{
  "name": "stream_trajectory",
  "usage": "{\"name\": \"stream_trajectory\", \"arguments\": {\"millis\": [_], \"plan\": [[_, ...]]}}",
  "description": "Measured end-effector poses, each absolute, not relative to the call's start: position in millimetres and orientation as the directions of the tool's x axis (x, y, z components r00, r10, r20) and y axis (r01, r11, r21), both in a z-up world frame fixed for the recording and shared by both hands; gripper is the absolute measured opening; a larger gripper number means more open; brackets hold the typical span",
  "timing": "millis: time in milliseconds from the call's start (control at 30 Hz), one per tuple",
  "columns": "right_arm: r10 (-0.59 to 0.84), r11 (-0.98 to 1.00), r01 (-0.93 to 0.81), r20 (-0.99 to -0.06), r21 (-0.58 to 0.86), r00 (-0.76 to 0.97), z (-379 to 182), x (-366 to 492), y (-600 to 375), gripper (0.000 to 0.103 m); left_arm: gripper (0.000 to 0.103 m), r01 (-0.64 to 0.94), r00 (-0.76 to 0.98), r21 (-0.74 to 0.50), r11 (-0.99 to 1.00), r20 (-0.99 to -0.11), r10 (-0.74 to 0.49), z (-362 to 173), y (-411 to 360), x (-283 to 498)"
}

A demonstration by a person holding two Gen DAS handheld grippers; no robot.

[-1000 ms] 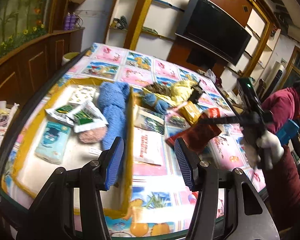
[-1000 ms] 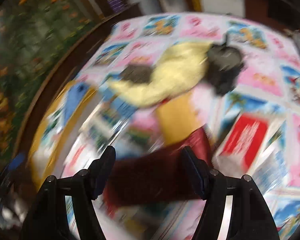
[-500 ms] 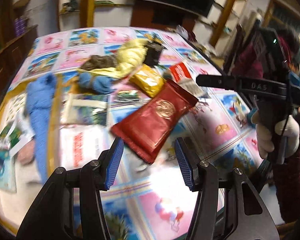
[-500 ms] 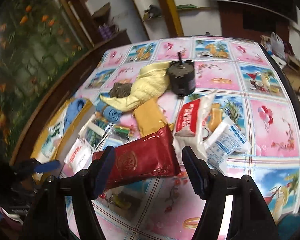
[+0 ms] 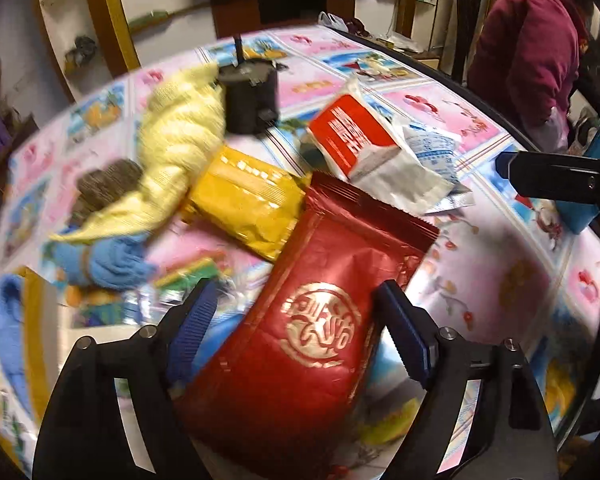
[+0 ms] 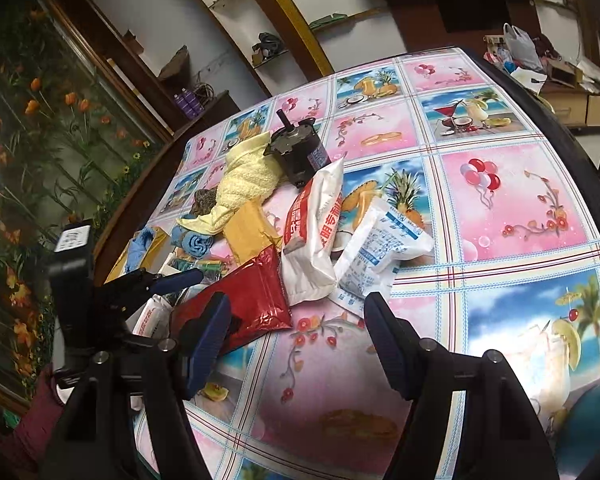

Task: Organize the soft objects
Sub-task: 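Take the red foil packet with the left gripper while the right gripper grasps a white sachet, then release the white sachet in the box with the right gripper while the left gripper lifts the red packet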

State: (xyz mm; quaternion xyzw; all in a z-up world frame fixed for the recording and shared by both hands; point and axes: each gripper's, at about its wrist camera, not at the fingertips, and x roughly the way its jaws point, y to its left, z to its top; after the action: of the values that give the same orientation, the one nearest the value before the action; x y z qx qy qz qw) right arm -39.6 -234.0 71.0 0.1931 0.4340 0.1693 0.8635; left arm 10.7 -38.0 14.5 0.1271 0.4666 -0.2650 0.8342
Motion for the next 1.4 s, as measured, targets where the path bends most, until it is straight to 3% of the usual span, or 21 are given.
{"name": "stream_trajectory", "arguments": {"millis": [33,100,133,167,200,300,500,633,800,900,933,1033,1400], "plan": [[0.46,0.867,-0.122,-0.683,0.482,0.568,70.5,-38.7,-235.2,0.069,0.084,0.563,0.374,-0.079,0.822,-0.863,-0.34,9.2,-38.3,11.6],[0.461,0.866,-0.122,-0.68,0.485,0.57,68.6,-38.4,-236.6,0.069,0.086,0.573,0.432,0.035,0.819,-0.862,-0.266,4.2,-46.9,-0.1],[0.465,0.864,-0.125,-0.678,0.487,0.569,67.7,-38.4,-236.6,0.069,0.085,0.582,0.423,0.033,0.812,-0.866,-0.268,4.2,-48.9,-4.4],[0.466,0.864,-0.126,-0.678,0.488,0.568,66.9,-38.1,-236.9,0.069,0.078,0.58,0.409,0.017,0.814,-0.871,-0.273,4.7,-48.7,-7.1],[0.465,0.864,-0.125,-0.678,0.488,0.57,66.3,-37.7,-237.0,0.069,0.064,0.58,0.396,0.0,0.814,-0.874,-0.282,6.7,-47.6,-10.2],[0.461,0.865,-0.123,-0.677,0.486,0.574,65.7,-36.9,-237.1,0.069,0.057,0.586,0.388,0.0,0.811,-0.878,-0.28,9.1,-47.1,-24.4],[0.394,0.905,-0.121,-0.695,0.408,0.602,75.0,-29.8,-227.2,0.069,0.058,0.587,0.38,0.003,0.81,-0.884,-0.272,8.3,-43.3,-50.7],[0.255,0.946,0.0,-0.746,0.323,0.615,71.1,-14.6,-235.0,0.069,0.062,0.564,0.402,0.016,0.826,-0.879,-0.257,5.0,-46.3,-40.5],[0.213,0.948,0.089,-0.816,0.306,0.538,46.3,1.3,-243.4,0.069,0.073,0.547,0.461,0.055,0.835,-0.853,-0.246,2.9,-61.1,-36.7],[0.202,0.954,0.09,-0.833,0.287,0.514,36.3,12.0,-238.6,0.069,0.074,0.527,0.454,0.006,0.85,-0.848,-0.275,0.3,-62.8,-30.2],[0.19,0.958,0.088,-0.835,0.273,0.517,34.6,15.6,-236.5,0.066,0.069,0.522,0.454,-0.002,0.853,-0.846,-0.279,0.5,-61.5,-29.5],[0.196,0.959,0.08,-0.837,0.273,0.511,28.2,20.8,-229.9,0.028,0.055,0.522,0.452,-0.018,0.853,-0.842,-0.294,5.0,-55.6,-33.0],[0.228,0.923,0.124,-0.778,0.363,0.585,46.4,-20.4,-257.1,0.024,0.051,0.469,0.414,-0.243,0.849,-0.789,-0.454,30.8,-8.9,-59.7]]}}
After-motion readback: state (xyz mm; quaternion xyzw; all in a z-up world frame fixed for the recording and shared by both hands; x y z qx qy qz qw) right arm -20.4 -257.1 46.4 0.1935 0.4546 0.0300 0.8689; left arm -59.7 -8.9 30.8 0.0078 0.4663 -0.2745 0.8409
